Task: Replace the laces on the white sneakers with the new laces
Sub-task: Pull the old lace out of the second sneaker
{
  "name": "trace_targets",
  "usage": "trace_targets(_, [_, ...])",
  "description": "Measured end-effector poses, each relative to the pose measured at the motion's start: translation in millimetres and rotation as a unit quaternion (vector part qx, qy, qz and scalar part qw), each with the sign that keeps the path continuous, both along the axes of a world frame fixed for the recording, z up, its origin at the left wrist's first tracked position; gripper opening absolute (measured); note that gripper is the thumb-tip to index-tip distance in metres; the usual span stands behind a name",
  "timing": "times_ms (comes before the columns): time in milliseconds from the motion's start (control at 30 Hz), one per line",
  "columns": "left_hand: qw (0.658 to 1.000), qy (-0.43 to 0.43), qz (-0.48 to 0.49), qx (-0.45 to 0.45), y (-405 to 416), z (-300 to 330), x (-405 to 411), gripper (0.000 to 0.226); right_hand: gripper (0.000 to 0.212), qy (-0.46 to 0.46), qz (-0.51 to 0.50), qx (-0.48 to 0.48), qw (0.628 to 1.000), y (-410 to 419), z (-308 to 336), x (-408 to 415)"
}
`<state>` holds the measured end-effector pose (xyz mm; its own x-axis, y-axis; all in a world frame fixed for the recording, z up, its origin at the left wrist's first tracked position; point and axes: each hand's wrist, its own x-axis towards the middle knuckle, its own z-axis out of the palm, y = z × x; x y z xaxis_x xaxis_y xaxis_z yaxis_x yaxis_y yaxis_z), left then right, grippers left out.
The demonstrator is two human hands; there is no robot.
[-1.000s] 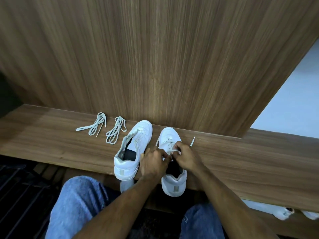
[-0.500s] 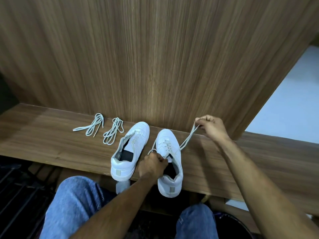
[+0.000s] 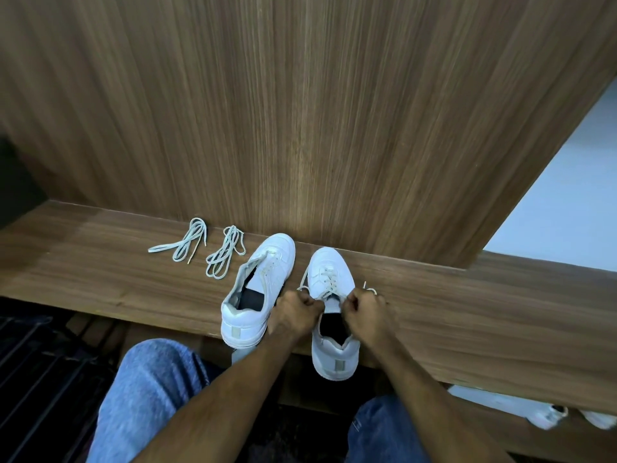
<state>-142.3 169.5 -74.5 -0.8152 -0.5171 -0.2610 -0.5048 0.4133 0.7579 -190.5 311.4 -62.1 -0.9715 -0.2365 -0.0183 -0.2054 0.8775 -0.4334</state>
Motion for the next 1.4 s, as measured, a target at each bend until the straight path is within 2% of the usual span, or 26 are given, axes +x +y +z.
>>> trace_targets(200, [1.000, 0.001, 0.025, 0.005, 1, 3, 0, 0.028, 0.019, -0.056, -0.075, -0.082, 0.992, 6, -9, -13])
trace_targets(267, [0.999, 0.014, 0.025, -0.024, 6, 5, 0, 0.012, 0.019, -0.054, -0.077, -0.090, 0.992, 6, -10, -12])
trace_targets(300, [0.998, 0.025, 0.016, -0.053, 8, 5, 0, 0.012, 0.019, -0.046, -0.075, -0.087, 0.992, 6, -10, -11])
trace_targets(333, [0.994, 0.039, -0.013, -0.104, 9, 4, -1, 0.026, 0.019, -0.039, -0.073, -0.082, 0.993, 6, -10, -9])
trace_targets(400, [0.963, 0.059, -0.098, -0.243, 14, 3, -5, 0.042, 0.018, -0.029, -0.069, -0.075, 0.994, 7, -10, -7])
trace_targets(467, [0.923, 0.064, -0.162, -0.343, 19, 4, -10, 0.042, 0.019, -0.027, -0.070, -0.064, 0.995, 6, -9, -6])
trace_targets(533, [0.891, 0.056, -0.203, -0.403, 21, 3, -16, 0.036, 0.020, -0.024, -0.068, -0.056, 0.996, 5, -8, -5])
trace_targets(633, [0.869, 0.053, -0.229, -0.435, 20, 7, -28, 0.030, 0.022, -0.015, -0.060, -0.036, 0.997, 4, -8, -3])
trace_targets(667, [0.875, 0.051, -0.226, -0.426, 21, 12, -30, 0.027, 0.022, -0.013, -0.062, -0.033, 0.997, 3, -8, -2])
trace_targets(700, [0.895, 0.057, -0.208, -0.391, 22, 17, -32, 0.023, 0.022, -0.015, -0.067, -0.034, 0.997, 4, -8, -2])
trace_targets(733, [0.931, 0.073, -0.160, -0.320, 21, 18, -34, 0.019, 0.022, -0.021, -0.072, -0.036, 0.997, 4, -8, -2])
trace_targets(767, [0.970, 0.077, -0.085, -0.215, 18, 18, -36, 0.016, 0.022, -0.026, -0.075, -0.038, 0.996, 4, -8, -1])
trace_targets(800, [0.993, 0.070, -0.004, -0.090, 14, 18, -37, 0.015, 0.022, -0.030, -0.074, -0.040, 0.996, 4, -8, -1])
trace_targets(833, [0.995, 0.069, 0.063, 0.021, 11, 16, -37, 0.012, 0.022, -0.030, -0.072, -0.042, 0.996, 4, -8, 0])
trace_targets(867, [0.988, 0.074, 0.101, 0.087, 7, 14, -37, 0.008, 0.022, -0.029, -0.067, -0.043, 0.996, 4, -8, 0])
trace_targets(900, [0.987, 0.073, 0.097, 0.102, 4, 12, -36, 0.012, 0.021, -0.026, -0.064, -0.043, 0.997, 4, -7, 1])
trace_targets(967, [0.993, 0.094, 0.026, 0.064, 4, 10, -35, 0.026, 0.022, -0.023, -0.064, -0.043, 0.997, 4, -7, 1])
trace_targets(1067, [0.977, 0.137, -0.140, -0.080, 6, 10, -36, 0.021, 0.023, -0.034, -0.072, -0.042, 0.996, 4, -5, 0])
trace_targets(1133, [0.931, 0.105, -0.245, -0.250, 9, 14, -36, 0.024, 0.023, -0.037, -0.071, -0.042, 0.996, 4, -5, 0])
trace_targets(1200, [0.872, 0.081, -0.288, -0.387, 10, 16, -36, 0.028, 0.023, -0.037, -0.073, -0.038, 0.996, 4, -3, 1])
trace_targets(1267, [0.832, 0.069, -0.299, -0.462, 11, 16, -37, 0.028, 0.023, -0.036, -0.077, -0.041, 0.996, 3, -3, 2])
trace_targets(1333, [0.824, 0.080, -0.297, -0.476, 10, 17, -37, 0.028, 0.023, -0.038, -0.079, -0.042, 0.995, 4, -2, 3])
trace_targets(1400, [0.875, 0.132, -0.218, -0.411, 10, 24, -37, 0.023, 0.022, -0.037, -0.079, -0.043, 0.995, 4, 0, 4])
